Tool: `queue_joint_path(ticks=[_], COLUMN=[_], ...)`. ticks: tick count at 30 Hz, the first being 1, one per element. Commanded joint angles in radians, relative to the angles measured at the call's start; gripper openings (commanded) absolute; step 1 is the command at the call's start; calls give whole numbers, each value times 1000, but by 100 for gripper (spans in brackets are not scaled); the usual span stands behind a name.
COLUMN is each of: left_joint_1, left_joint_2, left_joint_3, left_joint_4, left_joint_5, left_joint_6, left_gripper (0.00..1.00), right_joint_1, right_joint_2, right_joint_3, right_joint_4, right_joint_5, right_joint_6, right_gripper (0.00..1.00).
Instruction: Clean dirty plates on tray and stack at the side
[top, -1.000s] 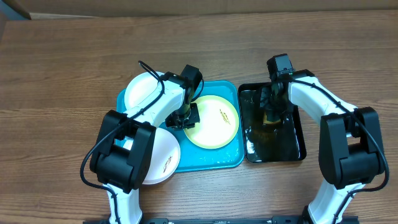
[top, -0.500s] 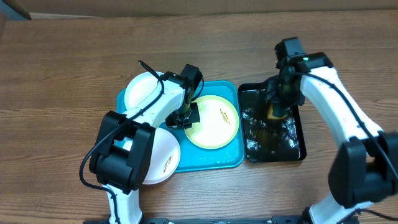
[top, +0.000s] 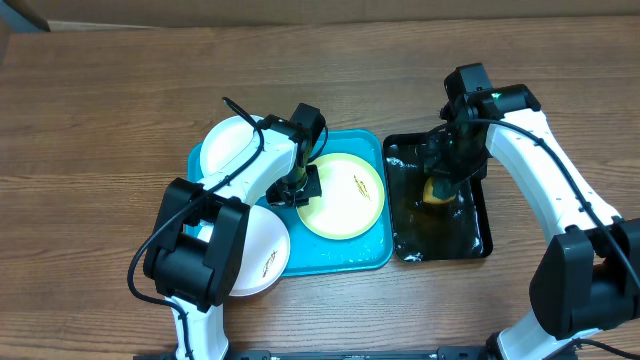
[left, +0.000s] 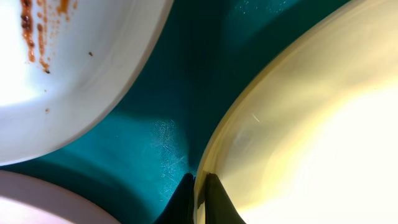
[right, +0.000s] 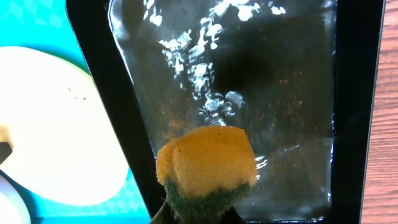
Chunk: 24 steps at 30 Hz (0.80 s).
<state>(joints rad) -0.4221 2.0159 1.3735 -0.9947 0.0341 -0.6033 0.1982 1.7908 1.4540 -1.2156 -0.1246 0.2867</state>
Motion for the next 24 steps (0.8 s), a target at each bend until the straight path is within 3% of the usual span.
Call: queue_joint_path(ticks=[1, 24], left_joint_1=[-5, -5], left_joint_2=[27, 27], left_joint_3=[-19, -19], left_joint_4=[9, 15], left_joint_5=[-23, -23], left_joint_6=[-3, -3], left_gripper=[4, 4], right_joint_1=[3, 3], right_joint_2=[-10, -17], right_joint_3=[15, 12], right_joint_4=[17, -69], right_joint_5=[-3, -82], right_joint_6=[-6, -6], right_gripper=[4, 4])
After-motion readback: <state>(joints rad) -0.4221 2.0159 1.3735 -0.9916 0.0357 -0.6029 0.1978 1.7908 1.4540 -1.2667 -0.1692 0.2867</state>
